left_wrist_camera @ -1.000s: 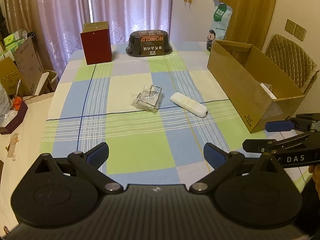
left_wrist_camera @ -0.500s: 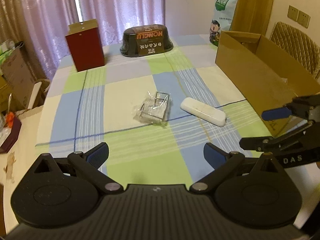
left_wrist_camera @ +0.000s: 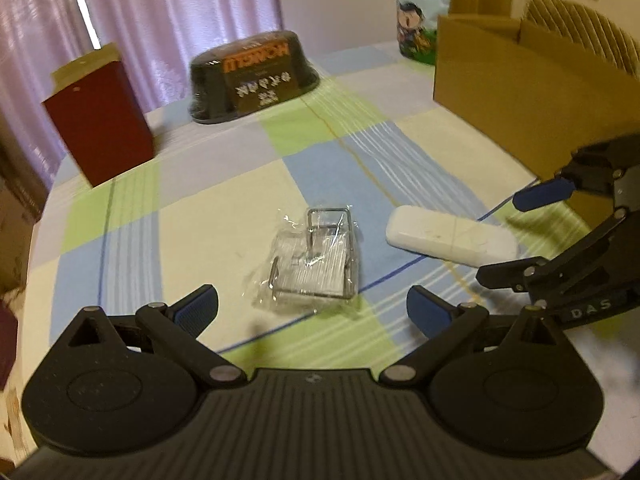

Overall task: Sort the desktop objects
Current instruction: 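Grasp the bagged wire rack with left tool while right tool grasps the white device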

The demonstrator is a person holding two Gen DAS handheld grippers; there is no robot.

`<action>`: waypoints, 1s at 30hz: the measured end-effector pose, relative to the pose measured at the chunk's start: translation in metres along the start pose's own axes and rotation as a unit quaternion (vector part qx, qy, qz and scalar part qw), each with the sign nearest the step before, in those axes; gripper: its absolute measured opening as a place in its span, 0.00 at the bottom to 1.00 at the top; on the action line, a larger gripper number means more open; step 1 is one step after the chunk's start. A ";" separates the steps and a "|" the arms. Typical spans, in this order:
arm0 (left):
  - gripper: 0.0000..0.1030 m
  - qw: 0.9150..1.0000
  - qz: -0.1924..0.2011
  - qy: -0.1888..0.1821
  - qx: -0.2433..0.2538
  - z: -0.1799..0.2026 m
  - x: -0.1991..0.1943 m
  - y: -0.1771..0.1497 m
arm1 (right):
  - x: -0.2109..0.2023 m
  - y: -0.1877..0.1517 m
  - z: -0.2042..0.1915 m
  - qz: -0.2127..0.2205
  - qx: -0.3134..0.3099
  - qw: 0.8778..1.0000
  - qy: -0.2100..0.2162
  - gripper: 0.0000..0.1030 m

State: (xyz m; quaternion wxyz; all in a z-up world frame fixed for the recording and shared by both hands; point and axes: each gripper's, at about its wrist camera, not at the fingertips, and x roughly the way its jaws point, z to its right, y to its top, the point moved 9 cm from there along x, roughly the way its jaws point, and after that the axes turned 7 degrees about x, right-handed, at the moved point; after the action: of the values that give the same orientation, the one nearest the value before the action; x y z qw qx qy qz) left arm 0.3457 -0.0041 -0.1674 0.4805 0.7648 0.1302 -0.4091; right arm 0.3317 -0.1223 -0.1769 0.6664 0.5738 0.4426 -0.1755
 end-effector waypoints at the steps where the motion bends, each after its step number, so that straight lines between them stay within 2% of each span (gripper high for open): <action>1: 0.90 1.000 -0.002 -0.002 0.003 0.000 0.005 0.000 | 0.003 0.000 0.001 -0.001 0.001 1.000 0.000 0.76; 5: 0.79 1.000 -0.009 -0.008 0.007 0.000 0.020 -0.001 | 0.011 0.001 0.004 -0.001 0.008 1.000 0.003 0.76; 8: 0.64 1.000 -0.012 -0.007 0.007 -0.001 0.026 -0.003 | 0.015 0.001 0.004 -0.003 0.011 1.000 0.005 0.74; 10: 0.55 1.000 -0.010 -0.008 0.008 -0.001 0.025 -0.003 | 0.016 0.001 0.002 -0.005 0.009 1.000 0.014 0.58; 12: 0.49 1.000 -0.011 -0.010 0.002 0.000 0.022 -0.004 | 0.017 0.002 0.001 -0.003 0.007 1.000 0.013 0.51; 13: 0.48 1.000 -0.013 -0.011 -0.002 0.001 0.019 -0.006 | 0.016 0.003 0.000 -0.002 0.006 1.000 0.011 0.44; 16: 0.47 1.000 -0.019 -0.013 -0.007 0.009 0.009 -0.013 | 0.013 -0.001 -0.002 -0.009 0.008 1.000 0.007 0.40; 20: 0.47 0.999 -0.028 -0.016 -0.019 0.024 -0.010 -0.027 | -0.003 -0.016 -0.008 -0.018 0.014 1.000 0.006 0.39; 26: 0.48 0.999 -0.040 -0.019 -0.028 0.051 -0.039 -0.048 | -0.036 -0.058 -0.019 -0.034 0.037 0.999 0.007 0.40; 30: 0.51 0.998 -0.047 -0.023 -0.031 0.064 -0.053 -0.059 | -0.057 -0.082 -0.026 -0.036 0.036 0.999 0.007 0.40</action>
State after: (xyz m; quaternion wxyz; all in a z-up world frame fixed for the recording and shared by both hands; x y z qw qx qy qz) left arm 0.2457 -0.0185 -0.1778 0.4868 0.7331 0.1678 -0.4443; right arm 0.2297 -0.1373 -0.1809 0.6353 0.5824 0.4608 -0.2116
